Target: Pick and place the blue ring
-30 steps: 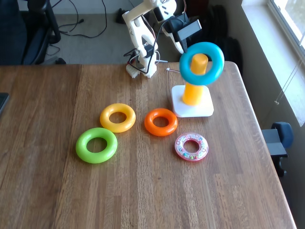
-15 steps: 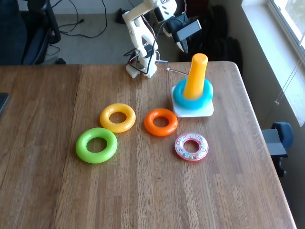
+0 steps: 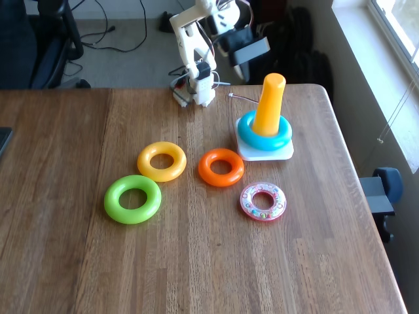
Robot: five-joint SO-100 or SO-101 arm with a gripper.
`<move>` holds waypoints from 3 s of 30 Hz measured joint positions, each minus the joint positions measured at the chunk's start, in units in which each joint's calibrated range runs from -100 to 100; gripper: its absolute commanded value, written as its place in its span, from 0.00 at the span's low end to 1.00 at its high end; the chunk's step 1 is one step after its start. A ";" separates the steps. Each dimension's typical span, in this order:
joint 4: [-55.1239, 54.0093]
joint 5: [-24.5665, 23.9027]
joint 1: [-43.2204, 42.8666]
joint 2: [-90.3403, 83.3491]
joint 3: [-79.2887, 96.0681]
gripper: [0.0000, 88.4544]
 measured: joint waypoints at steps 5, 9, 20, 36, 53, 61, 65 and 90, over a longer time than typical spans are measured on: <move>-3.26 0.00 9.93 -0.16 3.29 0.02; -7.46 0.00 16.40 -3.60 6.68 0.02; -16.59 0.00 24.52 -23.26 23.78 0.02; -25.57 0.00 24.52 -50.44 47.91 0.02; -26.52 3.96 24.44 -53.32 63.76 0.02; -26.52 3.96 24.44 -53.24 73.55 0.02; -26.52 3.96 24.52 -53.24 76.05 0.02; -26.52 7.37 24.60 -53.24 87.80 0.02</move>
